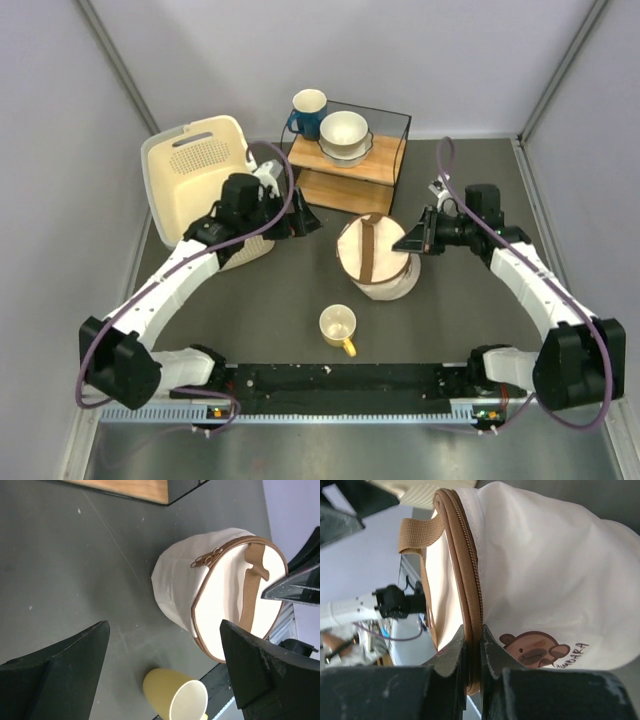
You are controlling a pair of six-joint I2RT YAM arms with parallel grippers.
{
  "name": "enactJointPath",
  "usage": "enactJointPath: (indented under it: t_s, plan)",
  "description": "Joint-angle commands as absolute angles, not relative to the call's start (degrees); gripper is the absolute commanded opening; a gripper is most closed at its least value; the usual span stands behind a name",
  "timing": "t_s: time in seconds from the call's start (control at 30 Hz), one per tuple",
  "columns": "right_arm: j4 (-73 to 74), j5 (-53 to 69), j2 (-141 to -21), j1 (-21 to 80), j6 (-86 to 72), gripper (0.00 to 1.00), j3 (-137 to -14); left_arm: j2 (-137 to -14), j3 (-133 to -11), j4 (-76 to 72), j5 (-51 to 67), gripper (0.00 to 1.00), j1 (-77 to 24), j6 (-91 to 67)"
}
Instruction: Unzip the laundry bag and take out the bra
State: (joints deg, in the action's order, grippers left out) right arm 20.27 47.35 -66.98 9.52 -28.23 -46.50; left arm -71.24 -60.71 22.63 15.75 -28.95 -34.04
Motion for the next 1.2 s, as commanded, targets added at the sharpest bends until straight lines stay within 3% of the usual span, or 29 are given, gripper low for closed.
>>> enactJointPath:
  t_s: [0.0,0.13,0.43,0.5,0.53,0.57,0.67,0.7,0.87,1.0,1.17]
  plan:
    - [24.79,60.79,-72.67,9.40,-12.41,0.00,-54.05,-72.15,-60.90,18.01,35.21,0.96,-25.05,-25.15]
    - [28.38,62.84,-77.94,9.40,-7.22,0.00,-57.20,-78.92,-63.63,20.56,43.67,0.95,-25.66,-23.29]
    - [29.27,67.77,-78.49,9.49,-3.95,0.00,-57.48,-84.10,-66.44,19.16,44.39,0.96,-27.51,-23.99]
    - [29.44,64.53,-78.22,9.58,-5.45,0.19,-57.31,-86.55,-67.85,17.07,44.38,0.96,-27.51,-24.60]
    - [29.62,63.21,-78.14,9.49,-6.06,0.37,-57.30,-87.70,-68.29,16.35,46.30,0.95,-27.51,-25.22]
    - [29.62,61.28,-77.87,9.58,-7.98,0.63,-57.22,-88.85,-69.51,15.74,47.28,0.92,-27.60,-26.36]
    - [29.27,52.24,-74.81,9.58,-12.21,0.81,-55.55,-92.10,-71.19,14.95,46.94,0.86,-28.56,-27.68]
    - [29.01,46.12,-71.75,9.58,-13.70,0.83,-53.63,-92.98,-71.28,14.77,46.50,0.84,-28.91,-28.29]
    - [27.87,31.31,-58.30,9.67,-23.62,0.94,-46.42,-93.34,-70.76,12.58,42.63,0.57,-29.71,-32.60]
    - [27.51,22.35,-45.46,9.84,-32.68,0.99,-38.87,-93.25,-69.96,11.51,40.18,0.00,-30.32,-35.32]
    - [23.92,21.00,-31.48,10.46,-49.63,0.99,-31.57,-86.94,-61.73,9.76,29.64,0.00,-33.82,-46.30]
